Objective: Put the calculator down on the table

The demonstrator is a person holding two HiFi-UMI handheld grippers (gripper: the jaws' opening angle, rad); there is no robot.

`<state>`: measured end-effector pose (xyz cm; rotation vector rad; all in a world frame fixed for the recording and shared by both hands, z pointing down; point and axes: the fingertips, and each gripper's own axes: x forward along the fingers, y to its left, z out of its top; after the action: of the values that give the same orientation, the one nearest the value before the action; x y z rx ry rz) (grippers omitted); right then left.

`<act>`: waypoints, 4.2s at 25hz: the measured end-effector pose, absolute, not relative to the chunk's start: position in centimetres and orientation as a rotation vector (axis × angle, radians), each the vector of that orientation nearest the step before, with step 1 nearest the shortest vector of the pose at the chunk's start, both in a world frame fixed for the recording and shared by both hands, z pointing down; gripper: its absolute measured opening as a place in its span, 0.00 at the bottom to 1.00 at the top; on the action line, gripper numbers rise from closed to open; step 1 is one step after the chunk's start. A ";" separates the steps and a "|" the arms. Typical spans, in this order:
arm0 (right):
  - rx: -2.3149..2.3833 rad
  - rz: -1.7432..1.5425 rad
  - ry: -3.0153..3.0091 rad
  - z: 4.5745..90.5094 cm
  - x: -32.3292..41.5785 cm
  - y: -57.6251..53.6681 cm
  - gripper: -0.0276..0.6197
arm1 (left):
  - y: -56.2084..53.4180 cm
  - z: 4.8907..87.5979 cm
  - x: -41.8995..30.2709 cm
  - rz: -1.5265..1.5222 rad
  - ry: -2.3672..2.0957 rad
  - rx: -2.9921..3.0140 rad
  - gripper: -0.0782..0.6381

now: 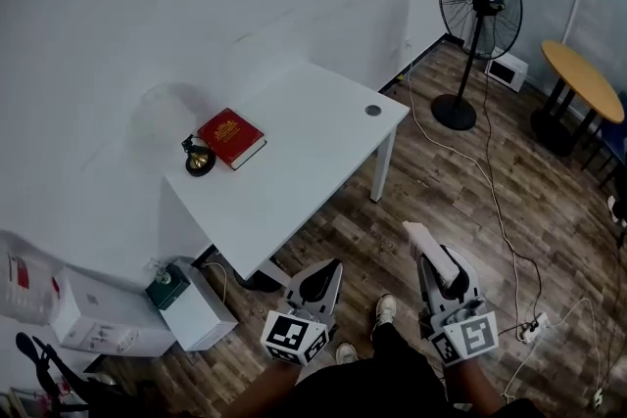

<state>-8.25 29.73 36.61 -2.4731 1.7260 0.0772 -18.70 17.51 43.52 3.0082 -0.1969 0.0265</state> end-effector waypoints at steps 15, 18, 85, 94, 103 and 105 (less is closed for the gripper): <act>-2.414 0.020 1.749 36.9 3.7 23.3 0.27 | 11.6 43.6 -8.1 0.071 -0.266 2.997 0.14; -2.391 0.011 1.780 37.0 6.1 22.2 0.27 | 10.8 43.8 -5.6 0.082 -0.284 2.989 0.14; -1.958 -0.126 2.316 38.3 16.0 -15.3 0.27 | -20.0 45.5 1.8 0.024 -0.807 2.787 0.14; -1.768 -0.424 2.458 42.5 16.3 -20.4 0.27 | -22.7 47.2 1.5 0.079 -1.005 2.715 0.14; -1.586 -0.832 2.602 50.2 16.0 -23.4 0.27 | -25.3 49.9 0.0 0.183 -1.197 2.637 0.14; -1.536 -0.930 2.637 52.1 15.5 -23.5 0.27 | -25.4 50.6 0.0 0.207 -1.210 2.622 0.14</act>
<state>15.55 -23.46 52.08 -1.5361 2.6374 -0.9302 -0.03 -25.41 50.56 2.6221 -1.2103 0.2073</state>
